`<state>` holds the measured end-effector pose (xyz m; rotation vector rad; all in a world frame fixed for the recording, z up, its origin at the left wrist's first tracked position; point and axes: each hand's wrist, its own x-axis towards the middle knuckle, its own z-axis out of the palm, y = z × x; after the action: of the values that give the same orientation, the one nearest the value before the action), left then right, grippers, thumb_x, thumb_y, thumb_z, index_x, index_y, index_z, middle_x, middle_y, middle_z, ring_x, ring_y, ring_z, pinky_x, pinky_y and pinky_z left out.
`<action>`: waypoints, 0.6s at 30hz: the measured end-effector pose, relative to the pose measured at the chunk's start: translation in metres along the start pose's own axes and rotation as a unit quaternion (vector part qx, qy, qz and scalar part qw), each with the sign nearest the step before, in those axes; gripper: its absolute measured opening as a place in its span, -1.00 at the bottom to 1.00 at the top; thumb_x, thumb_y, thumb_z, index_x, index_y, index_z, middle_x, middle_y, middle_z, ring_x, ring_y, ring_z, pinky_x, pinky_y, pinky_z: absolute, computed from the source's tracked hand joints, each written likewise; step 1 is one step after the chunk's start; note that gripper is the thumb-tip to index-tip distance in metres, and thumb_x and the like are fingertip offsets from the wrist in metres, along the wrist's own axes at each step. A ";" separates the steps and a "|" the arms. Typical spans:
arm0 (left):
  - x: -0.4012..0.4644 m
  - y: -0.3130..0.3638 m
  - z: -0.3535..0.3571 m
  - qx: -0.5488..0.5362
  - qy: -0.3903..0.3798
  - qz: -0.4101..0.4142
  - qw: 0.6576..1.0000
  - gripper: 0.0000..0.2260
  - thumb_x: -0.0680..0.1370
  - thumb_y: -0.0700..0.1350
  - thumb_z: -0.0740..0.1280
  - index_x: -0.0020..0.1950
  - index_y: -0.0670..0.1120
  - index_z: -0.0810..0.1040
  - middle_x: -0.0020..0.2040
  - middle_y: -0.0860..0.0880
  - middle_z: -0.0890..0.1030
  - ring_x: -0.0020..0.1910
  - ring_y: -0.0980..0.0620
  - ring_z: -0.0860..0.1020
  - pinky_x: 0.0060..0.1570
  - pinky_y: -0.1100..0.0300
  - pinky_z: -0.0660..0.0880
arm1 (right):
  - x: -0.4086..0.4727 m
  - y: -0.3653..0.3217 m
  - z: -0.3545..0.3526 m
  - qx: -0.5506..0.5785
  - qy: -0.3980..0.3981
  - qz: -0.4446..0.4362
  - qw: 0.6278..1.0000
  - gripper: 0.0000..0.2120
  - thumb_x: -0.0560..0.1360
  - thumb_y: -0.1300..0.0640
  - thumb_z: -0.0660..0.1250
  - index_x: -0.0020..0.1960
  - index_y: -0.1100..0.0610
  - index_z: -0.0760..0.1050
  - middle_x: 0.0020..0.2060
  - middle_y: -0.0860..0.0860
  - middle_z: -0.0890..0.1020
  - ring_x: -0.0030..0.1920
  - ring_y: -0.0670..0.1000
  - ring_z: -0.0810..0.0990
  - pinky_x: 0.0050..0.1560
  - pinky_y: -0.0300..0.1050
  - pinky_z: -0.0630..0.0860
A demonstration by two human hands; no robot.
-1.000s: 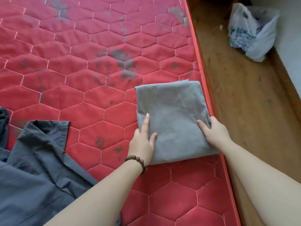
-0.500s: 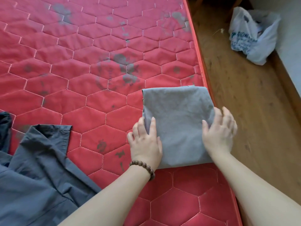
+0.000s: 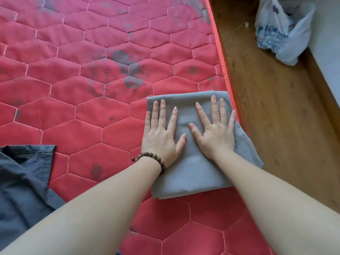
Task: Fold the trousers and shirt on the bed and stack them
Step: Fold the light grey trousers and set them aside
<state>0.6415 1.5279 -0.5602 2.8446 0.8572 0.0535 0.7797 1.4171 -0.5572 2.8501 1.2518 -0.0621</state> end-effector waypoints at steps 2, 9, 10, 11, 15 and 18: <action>0.001 -0.001 0.004 -0.026 -0.006 -0.018 0.999 -0.30 0.51 0.29 -0.09 0.57 -0.01 -0.10 0.54 -0.23 -0.24 0.51 -0.20 -0.30 0.49 -0.07 -0.22 | 0.002 0.003 0.003 0.037 -0.007 -0.004 0.999 -0.38 0.50 -0.37 -0.13 0.52 -0.26 -0.14 0.56 0.00 -0.20 0.54 0.05 -0.27 0.49 0.20 -0.25; -0.010 0.006 -0.006 -0.005 -0.047 -0.046 0.998 -0.28 0.52 0.30 -0.09 0.56 -0.02 -0.20 0.53 -0.23 -0.29 0.51 -0.20 -0.31 0.49 -0.10 -0.22 | -0.019 0.015 -0.006 0.074 -0.044 -0.026 0.996 -0.41 0.50 -0.36 -0.10 0.48 -0.32 -0.20 0.54 -0.04 -0.26 0.52 0.02 -0.34 0.50 0.18 -0.24; -0.023 0.011 -0.007 -0.010 -0.047 -0.043 0.998 -0.27 0.51 0.31 -0.10 0.57 -0.03 -0.19 0.53 -0.24 -0.28 0.51 -0.20 -0.31 0.49 -0.10 -0.21 | -0.034 0.013 -0.005 0.065 -0.038 -0.018 0.997 -0.39 0.49 -0.37 -0.12 0.49 -0.32 -0.19 0.55 -0.04 -0.25 0.52 0.04 -0.33 0.49 0.19 -0.25; -0.039 0.015 -0.007 -0.016 -0.047 -0.040 0.998 -0.26 0.50 0.31 -0.09 0.57 -0.05 -0.17 0.53 -0.25 -0.26 0.51 -0.20 -0.30 0.49 -0.10 -0.19 | -0.053 0.011 -0.003 0.058 -0.033 -0.013 0.998 -0.39 0.49 -0.37 -0.11 0.50 -0.30 -0.17 0.55 -0.02 -0.23 0.53 0.07 -0.30 0.49 0.21 -0.24; -0.097 0.024 0.001 -0.033 -0.075 -0.027 0.996 -0.23 0.49 0.33 -0.07 0.55 -0.05 -0.20 0.53 -0.27 -0.26 0.50 -0.20 -0.33 0.50 -0.08 -0.18 | -0.113 0.014 0.004 0.044 -0.054 0.024 0.997 -0.38 0.51 -0.34 -0.09 0.52 -0.23 -0.10 0.56 0.01 -0.11 0.55 0.09 -0.19 0.49 0.24 -0.17; -0.105 0.021 -0.003 -0.056 -0.104 -0.017 0.993 -0.26 0.54 0.30 0.00 0.54 -0.04 -0.25 0.52 -0.20 -0.33 0.49 -0.15 -0.36 0.49 -0.01 -0.24 | -0.109 0.006 -0.003 0.013 -0.104 0.068 0.992 -0.40 0.55 -0.31 -0.09 0.52 -0.22 -0.18 0.56 0.01 -0.15 0.55 0.09 -0.20 0.48 0.26 -0.13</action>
<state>0.5650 1.4532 -0.5518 2.6710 0.8311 -0.1890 0.7106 1.3331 -0.5489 2.8525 1.0231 -0.3636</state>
